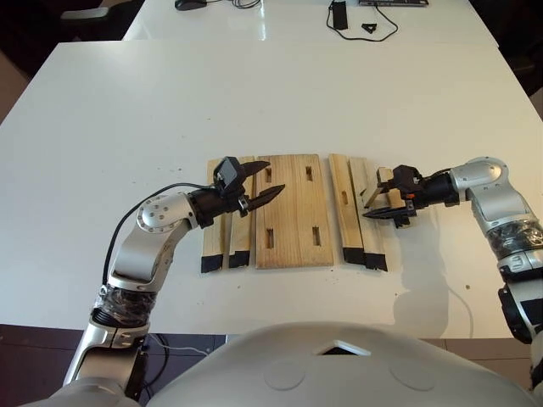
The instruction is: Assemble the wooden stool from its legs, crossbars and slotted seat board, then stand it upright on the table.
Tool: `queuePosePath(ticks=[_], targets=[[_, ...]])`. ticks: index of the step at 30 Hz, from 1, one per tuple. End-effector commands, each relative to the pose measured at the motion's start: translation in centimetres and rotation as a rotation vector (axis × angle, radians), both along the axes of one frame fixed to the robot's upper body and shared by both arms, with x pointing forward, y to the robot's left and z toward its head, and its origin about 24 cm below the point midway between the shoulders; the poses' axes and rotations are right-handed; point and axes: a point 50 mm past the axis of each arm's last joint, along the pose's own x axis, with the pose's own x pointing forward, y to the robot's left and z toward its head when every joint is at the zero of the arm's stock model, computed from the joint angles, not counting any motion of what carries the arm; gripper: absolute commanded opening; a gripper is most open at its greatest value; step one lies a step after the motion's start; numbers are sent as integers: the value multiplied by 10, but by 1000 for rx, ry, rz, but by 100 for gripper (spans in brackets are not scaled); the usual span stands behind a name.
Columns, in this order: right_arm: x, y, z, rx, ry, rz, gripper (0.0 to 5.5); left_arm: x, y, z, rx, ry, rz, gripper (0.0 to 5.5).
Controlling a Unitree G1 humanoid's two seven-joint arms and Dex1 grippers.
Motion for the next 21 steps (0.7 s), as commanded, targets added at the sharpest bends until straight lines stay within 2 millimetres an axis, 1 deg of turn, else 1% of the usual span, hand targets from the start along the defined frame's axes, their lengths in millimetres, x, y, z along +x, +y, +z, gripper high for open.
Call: queuePosePath(ticks=[1, 5, 7, 8, 10, 12, 15, 18, 19, 21], targets=[[-8, -11, 28, 68, -83, -62, 263, -2, 1, 1, 7, -8, 14, 297], [-32, -15, 47, 106, -128, -118, 263, -5, 3, -1, 5, -11, 51, 297], [-47, -17, 50, 104, -124, -161, 263, -8, 5, -2, 6, -10, 73, 297], [-55, -18, 49, 90, -110, -182, 263, -10, 6, -3, 5, -7, 86, 297], [-77, -21, 42, 35, -58, -206, 263, -15, 9, -5, 8, 2, 114, 297], [-94, -22, 34, -23, -10, -243, 263, -21, 12, -8, 14, 14, 142, 297], [-104, -18, 25, -66, 1, -304, 263, -27, 13, -11, 5, 30, 178, 297], [-101, -18, 18, -103, -9, -405, 263, -31, 13, -13, -15, 43, 209, 297], [-102, -18, 18, -106, 6, -411, 263, -32, 13, -13, -18, 46, 219, 297], [-112, -16, 19, -102, 68, -370, 263, -34, 15, -13, -19, 50, 232, 297]])
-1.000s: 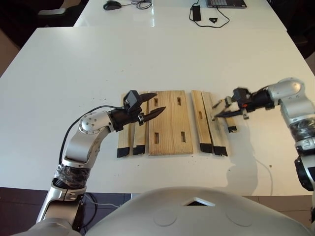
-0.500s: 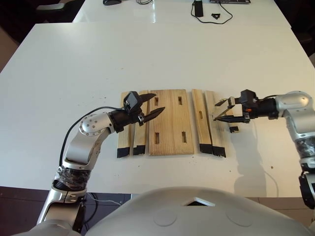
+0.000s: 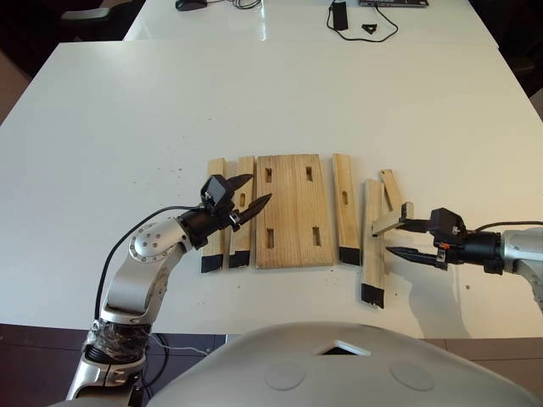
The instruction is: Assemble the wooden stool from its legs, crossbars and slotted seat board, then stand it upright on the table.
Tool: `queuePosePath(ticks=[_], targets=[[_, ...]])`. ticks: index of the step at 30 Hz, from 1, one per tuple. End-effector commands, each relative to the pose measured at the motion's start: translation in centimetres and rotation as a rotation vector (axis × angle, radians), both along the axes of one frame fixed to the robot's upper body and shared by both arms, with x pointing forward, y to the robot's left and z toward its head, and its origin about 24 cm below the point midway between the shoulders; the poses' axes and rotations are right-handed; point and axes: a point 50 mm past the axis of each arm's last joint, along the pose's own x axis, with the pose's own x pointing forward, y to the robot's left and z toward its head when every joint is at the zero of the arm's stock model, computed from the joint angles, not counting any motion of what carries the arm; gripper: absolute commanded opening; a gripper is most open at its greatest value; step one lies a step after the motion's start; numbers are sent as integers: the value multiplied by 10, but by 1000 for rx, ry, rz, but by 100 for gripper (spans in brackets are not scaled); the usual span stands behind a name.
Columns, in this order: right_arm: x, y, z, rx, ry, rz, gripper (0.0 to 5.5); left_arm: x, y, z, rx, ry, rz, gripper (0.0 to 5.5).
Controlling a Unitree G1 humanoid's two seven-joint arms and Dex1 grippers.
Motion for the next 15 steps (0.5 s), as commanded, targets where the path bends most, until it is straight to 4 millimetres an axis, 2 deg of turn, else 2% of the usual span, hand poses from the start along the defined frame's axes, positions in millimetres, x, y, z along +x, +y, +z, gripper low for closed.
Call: queuePosePath(ticks=[1, 4, 8, 12, 15], targets=[[-15, 4, 4, 18, 98, 68, 263, -4, 4, 1, 0, 11, 35, 297], [-36, 6, 5, 43, 194, 171, 263, -5, 6, 1, 10, 17, 37, 297], [-51, 14, 12, 118, 268, 260, 263, -6, 7, 1, 17, 24, 32, 297], [-51, 25, 13, 182, 267, 295, 263, -7, 6, -2, 27, 35, 17, 297], [-52, 33, 6, 199, 278, 298, 263, -6, 4, -1, 32, 34, 0, 297]])
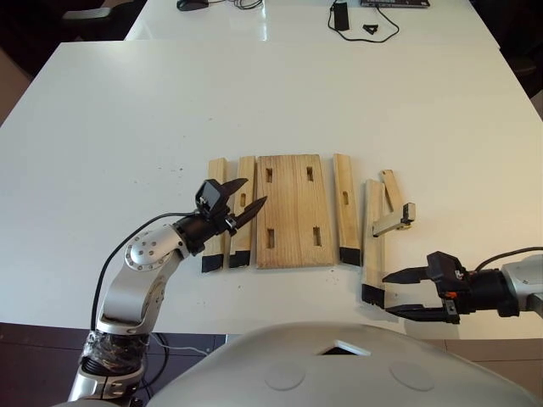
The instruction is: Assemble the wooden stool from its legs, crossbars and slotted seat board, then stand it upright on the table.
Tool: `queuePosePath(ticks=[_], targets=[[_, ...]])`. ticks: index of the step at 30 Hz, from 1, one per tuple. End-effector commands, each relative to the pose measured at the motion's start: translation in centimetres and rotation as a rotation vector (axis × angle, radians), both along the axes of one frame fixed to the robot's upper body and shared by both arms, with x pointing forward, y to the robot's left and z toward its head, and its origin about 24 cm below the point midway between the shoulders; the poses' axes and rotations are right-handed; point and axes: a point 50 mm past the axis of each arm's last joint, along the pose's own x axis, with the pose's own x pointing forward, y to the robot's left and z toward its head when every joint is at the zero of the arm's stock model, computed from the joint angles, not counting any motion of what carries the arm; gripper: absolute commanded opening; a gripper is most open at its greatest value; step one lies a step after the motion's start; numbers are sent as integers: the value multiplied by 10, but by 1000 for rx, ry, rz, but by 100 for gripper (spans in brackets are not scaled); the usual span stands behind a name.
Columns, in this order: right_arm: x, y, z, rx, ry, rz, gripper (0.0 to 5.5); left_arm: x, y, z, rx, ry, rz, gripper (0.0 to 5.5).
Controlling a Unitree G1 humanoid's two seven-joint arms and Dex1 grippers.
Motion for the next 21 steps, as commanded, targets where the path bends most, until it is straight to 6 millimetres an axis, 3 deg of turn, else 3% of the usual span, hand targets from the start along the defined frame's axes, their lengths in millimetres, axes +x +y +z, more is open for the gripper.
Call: queuePosePath(ticks=[1, 7, 10, 21], targets=[[-2, 10, -9, -4, 9, 11, 263, 1, -1, 1, 23, 5, -31, 297], [2, -3, -40, -208, -89, 46, 263, 1, 0, 0, 30, 11, -37, 297], [10, -6, -46, -234, -135, 11, 263, 0, -3, 0, 22, 8, -37, 297], [59, -29, -11, -257, -359, -120, 263, -1, -5, -2, 8, 2, 4, 297]])
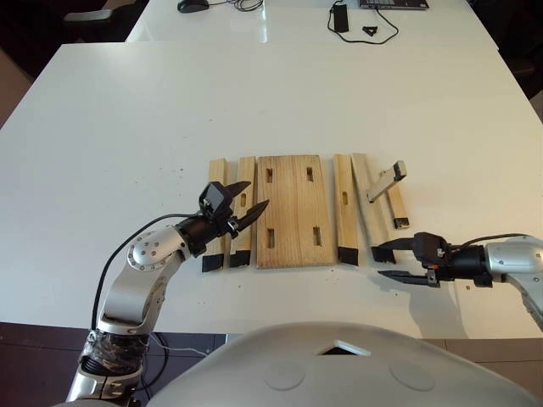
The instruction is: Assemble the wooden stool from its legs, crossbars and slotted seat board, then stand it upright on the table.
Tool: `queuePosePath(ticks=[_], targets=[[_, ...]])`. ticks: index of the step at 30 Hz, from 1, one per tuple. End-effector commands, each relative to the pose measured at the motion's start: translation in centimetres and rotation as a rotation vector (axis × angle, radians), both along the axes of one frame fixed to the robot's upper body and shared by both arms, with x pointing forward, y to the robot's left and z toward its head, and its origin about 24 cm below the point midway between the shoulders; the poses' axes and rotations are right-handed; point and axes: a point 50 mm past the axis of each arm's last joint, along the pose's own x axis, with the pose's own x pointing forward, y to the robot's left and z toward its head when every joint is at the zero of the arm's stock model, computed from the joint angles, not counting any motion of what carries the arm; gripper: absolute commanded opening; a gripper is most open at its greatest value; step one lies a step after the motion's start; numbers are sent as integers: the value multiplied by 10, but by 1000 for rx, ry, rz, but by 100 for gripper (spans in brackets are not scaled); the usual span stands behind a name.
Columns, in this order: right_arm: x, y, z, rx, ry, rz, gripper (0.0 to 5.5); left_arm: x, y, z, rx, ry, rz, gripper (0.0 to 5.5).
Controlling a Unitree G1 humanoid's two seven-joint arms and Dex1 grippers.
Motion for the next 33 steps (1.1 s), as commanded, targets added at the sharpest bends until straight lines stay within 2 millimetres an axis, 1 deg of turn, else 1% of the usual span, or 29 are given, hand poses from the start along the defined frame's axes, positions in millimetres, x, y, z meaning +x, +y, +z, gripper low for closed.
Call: queuePosePath(ticks=[1, 3, 5, 8, 11, 14, 15, 16, 20, 26, 33], targets=[[19, -12, 11, -26, -71, -100, 263, 0, -2, 0, 0, -9, 17, 297], [22, -10, 17, 17, -78, -155, 263, -1, -2, 0, -1, -9, 21, 297], [21, -6, 20, 24, -93, -204, 263, -2, -1, 0, 0, -9, 28, 297], [19, 7, 20, 53, -102, -265, 263, -2, 0, 0, 1, -10, 36, 297], [23, 16, 16, 64, -121, -335, 263, -1, -2, 0, 3, -14, 37, 297], [27, 19, 8, 50, -126, -410, 311, 1, -1, 0, 12, -21, 40, 297], [28, 19, 7, 50, -126, -440, 316, 2, -1, 0, 15, -22, 41, 297], [30, 18, 6, 49, -128, -471, 334, 3, 0, 0, 17, -24, 43, 297], [37, 15, 1, 53, -129, -551, 334, 4, -1, 0, 21, -28, 43, 297], [38, 17, -10, 58, -97, -578, 334, 6, -2, 1, 25, -34, 42, 297], [30, 23, -25, 63, -55, -586, 334, 7, -2, 2, 31, -34, 34, 297]])
